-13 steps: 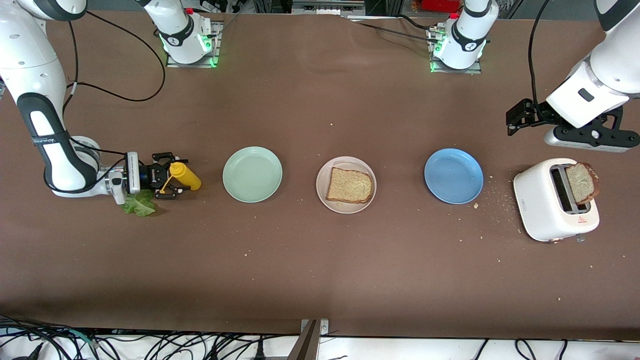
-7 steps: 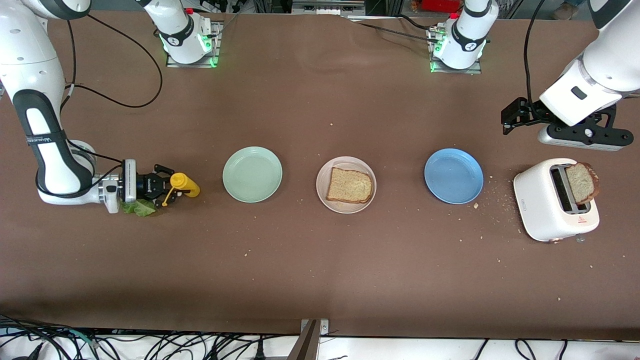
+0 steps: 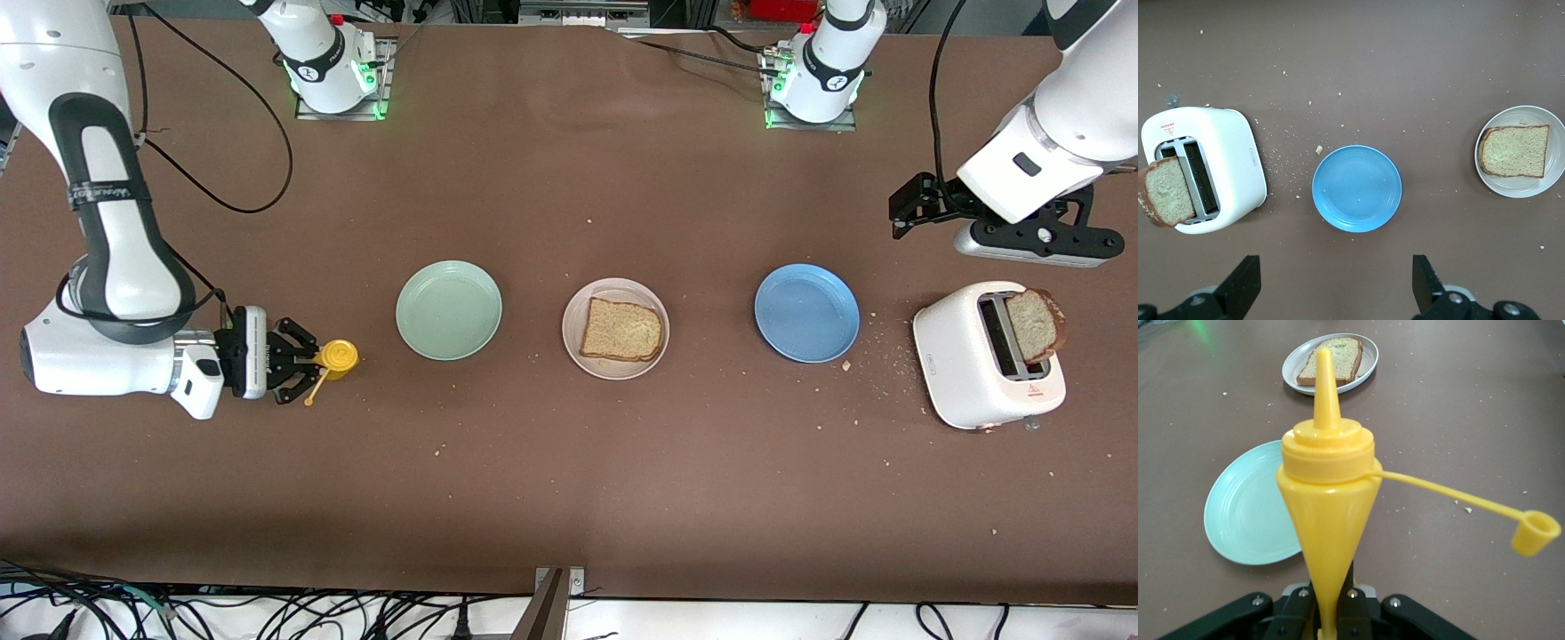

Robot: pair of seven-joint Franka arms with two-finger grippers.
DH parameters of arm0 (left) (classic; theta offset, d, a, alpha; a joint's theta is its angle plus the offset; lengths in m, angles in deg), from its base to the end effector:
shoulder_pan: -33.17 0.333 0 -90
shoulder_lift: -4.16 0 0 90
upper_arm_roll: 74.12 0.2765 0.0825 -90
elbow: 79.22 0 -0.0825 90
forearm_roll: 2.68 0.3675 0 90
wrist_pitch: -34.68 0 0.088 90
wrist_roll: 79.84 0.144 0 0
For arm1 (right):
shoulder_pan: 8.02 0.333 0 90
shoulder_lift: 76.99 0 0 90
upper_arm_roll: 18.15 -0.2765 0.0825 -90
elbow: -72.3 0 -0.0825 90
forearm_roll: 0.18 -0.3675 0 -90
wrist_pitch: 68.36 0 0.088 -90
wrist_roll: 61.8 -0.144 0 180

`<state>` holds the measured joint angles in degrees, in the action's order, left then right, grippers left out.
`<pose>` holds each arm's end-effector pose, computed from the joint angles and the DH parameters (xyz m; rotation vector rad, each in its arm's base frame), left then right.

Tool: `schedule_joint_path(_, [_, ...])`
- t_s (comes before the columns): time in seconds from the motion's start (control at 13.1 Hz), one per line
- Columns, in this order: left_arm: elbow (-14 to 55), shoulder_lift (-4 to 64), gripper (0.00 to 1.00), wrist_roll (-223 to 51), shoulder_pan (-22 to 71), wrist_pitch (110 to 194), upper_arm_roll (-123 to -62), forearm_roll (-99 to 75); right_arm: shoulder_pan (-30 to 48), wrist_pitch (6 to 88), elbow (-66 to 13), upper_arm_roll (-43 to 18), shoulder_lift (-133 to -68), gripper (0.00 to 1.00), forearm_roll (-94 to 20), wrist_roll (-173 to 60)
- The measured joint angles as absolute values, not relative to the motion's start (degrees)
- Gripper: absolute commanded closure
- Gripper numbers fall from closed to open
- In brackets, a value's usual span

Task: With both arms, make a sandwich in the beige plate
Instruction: 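Carry the mustard bottle over the toast on the beige plate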

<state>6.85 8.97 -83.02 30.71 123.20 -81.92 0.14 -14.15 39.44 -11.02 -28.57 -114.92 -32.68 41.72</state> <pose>0.5488 -0.0895 0.5315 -3.0929 0.1905 0.0553 0.6508 0.0934 0.2469 -1.7495 -1.8244 -0.4427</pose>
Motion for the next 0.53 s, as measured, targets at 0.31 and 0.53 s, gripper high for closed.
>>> schedule_joint_path(0.31, [6.9,9.0,0.0,-84.1,30.7,123.2,-81.9,0.1,-5.5,43.2,-5.9,-28.7,-115.0,1.0,-20.1,24.1])
schedule_joint_path(0.53, [7.0,9.0,0.0,-84.3,30.7,123.2,-81.9,0.1,2.1,44.6,-3.0,-28.7,-114.9,1.0,-10.3,7.1])
